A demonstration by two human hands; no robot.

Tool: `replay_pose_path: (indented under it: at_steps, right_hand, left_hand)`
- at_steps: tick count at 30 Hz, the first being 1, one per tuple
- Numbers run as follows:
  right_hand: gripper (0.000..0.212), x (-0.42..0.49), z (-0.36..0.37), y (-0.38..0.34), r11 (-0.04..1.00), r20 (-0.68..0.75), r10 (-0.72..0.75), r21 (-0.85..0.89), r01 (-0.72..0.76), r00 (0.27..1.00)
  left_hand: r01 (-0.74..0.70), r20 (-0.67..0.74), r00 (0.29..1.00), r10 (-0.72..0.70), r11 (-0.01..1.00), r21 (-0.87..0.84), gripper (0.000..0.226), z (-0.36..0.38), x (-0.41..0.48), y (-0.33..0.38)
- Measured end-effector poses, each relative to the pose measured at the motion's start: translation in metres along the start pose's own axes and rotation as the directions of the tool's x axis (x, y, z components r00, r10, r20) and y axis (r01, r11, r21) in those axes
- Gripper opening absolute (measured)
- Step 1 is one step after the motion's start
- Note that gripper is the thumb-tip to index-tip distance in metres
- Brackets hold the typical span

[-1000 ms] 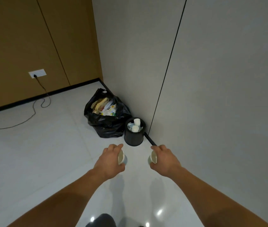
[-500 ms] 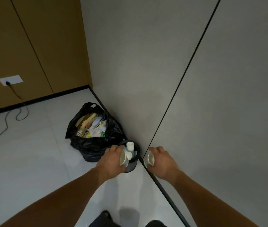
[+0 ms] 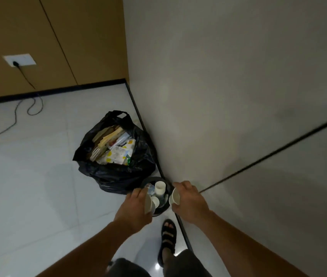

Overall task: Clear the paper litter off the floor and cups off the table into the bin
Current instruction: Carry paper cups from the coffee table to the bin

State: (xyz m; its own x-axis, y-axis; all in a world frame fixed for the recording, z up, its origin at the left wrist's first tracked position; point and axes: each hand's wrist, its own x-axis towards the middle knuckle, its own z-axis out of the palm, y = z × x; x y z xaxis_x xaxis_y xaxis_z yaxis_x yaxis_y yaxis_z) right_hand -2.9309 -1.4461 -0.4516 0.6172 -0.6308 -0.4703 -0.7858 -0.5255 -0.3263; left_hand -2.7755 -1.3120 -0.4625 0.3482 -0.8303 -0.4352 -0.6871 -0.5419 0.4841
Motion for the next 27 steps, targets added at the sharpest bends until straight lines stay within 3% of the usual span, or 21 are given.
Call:
replay_pose_path:
  at_steps: [6, 13, 21, 25, 27]
  right_hand:
    - [0.072, 0.116, 0.032, 0.04, 0.999, 0.085, -0.038, -0.029, 0.041, 0.996]
    - [0.073, 0.248, 0.126, 0.077, 0.995, 0.168, -0.062, -0.071, 0.075, 0.984]
    - [0.074, 0.347, 0.23, 0.109, 0.989, 0.228, -0.105, -0.08, 0.126, 0.968]
    - [0.076, 0.355, 0.265, 0.123, 0.985, 0.3, -0.1, -0.103, 0.137, 0.949]
    - [0.075, 0.353, 0.278, 0.129, 0.981, 0.308, -0.113, -0.119, 0.156, 0.945]
  left_hand:
    - [0.158, 0.02, 0.987, -0.157, 0.974, -0.162, 0.083, 0.079, 0.083, -0.015]
    - [0.282, 0.018, 0.958, -0.287, 0.928, -0.244, 0.085, 0.202, 0.188, -0.068]
    - [0.28, -0.04, 0.956, -0.291, 0.944, -0.175, 0.086, 0.321, 0.247, -0.121]
    - [0.279, -0.039, 0.958, -0.283, 0.956, -0.088, 0.088, 0.344, 0.255, -0.129]
    - [0.279, -0.109, 0.952, -0.286, 0.957, -0.073, 0.088, 0.349, 0.257, -0.136]
